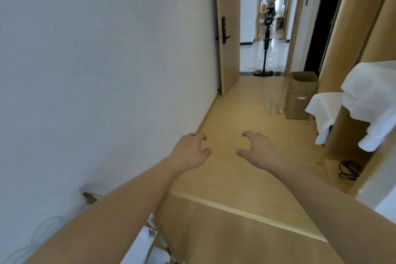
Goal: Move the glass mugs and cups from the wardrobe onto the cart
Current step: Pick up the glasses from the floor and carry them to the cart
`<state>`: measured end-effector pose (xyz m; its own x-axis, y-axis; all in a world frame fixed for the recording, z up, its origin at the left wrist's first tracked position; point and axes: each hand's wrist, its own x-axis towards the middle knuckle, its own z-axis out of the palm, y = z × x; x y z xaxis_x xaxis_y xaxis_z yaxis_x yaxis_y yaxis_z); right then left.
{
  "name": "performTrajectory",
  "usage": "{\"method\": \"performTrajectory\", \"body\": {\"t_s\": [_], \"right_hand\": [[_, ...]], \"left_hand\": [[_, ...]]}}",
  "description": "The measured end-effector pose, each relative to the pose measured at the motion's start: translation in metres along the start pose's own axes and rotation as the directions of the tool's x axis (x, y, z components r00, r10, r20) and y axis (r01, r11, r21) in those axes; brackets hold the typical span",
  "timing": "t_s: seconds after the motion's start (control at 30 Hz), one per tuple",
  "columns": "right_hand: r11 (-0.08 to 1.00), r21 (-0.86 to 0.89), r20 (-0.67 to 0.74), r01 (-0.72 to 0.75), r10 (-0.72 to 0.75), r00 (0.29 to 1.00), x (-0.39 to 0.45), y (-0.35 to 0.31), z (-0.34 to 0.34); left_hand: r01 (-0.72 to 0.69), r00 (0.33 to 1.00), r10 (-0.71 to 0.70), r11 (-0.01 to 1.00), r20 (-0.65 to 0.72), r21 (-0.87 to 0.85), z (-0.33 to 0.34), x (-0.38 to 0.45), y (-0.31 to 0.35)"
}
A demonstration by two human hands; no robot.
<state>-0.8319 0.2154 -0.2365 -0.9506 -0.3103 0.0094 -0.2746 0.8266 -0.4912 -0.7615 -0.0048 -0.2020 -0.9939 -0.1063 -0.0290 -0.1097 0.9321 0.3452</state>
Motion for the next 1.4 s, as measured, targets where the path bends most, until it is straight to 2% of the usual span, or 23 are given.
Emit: {"method": "performTrajectory", "body": {"t_s": [0.17,0.3,0.4,0.53,0.7,0.9,1.2,1.4], "right_hand": [[0.996,-0.058,-0.032,-0.070,0.068,0.997,0.044,0.059,-0.028],[0.992,-0.068,-0.018,-0.106,0.105,0.994,0.080,0.088,-0.049],[0.989,-0.090,0.019,-0.119,0.121,0.992,0.102,0.103,-0.055],[0.981,-0.101,0.031,-0.164,0.168,0.985,0.133,0.117,-0.053],[0.969,-0.089,0.020,-0.229,0.232,0.973,0.179,0.123,-0.042],[0.945,-0.086,-0.064,-0.316,0.311,0.948,0.246,0.113,-0.048],[0.930,-0.066,-0.113,-0.361,0.353,0.929,0.337,0.083,-0.053],[0.927,-0.043,-0.115,-0.373,0.367,0.923,0.385,0.098,-0.054]], "left_hand": [[-0.097,0.995,0.096,0.995,-0.015,-0.011,0.023,0.079,0.048],[-0.201,0.979,0.203,0.977,-0.012,0.069,0.038,0.133,0.074],[-0.196,0.980,0.197,0.980,-0.010,0.041,0.048,0.169,0.090],[-0.221,0.974,0.217,0.973,0.062,0.064,0.062,0.209,0.100],[-0.282,0.954,0.275,0.958,0.117,0.047,0.069,0.272,0.096],[-0.364,0.921,0.360,0.932,0.148,-0.001,0.051,0.349,0.087],[-0.410,0.904,0.412,0.911,0.112,-0.045,0.002,0.455,0.057],[-0.414,0.903,0.419,0.908,0.099,-0.070,-0.001,0.513,0.057]]}}
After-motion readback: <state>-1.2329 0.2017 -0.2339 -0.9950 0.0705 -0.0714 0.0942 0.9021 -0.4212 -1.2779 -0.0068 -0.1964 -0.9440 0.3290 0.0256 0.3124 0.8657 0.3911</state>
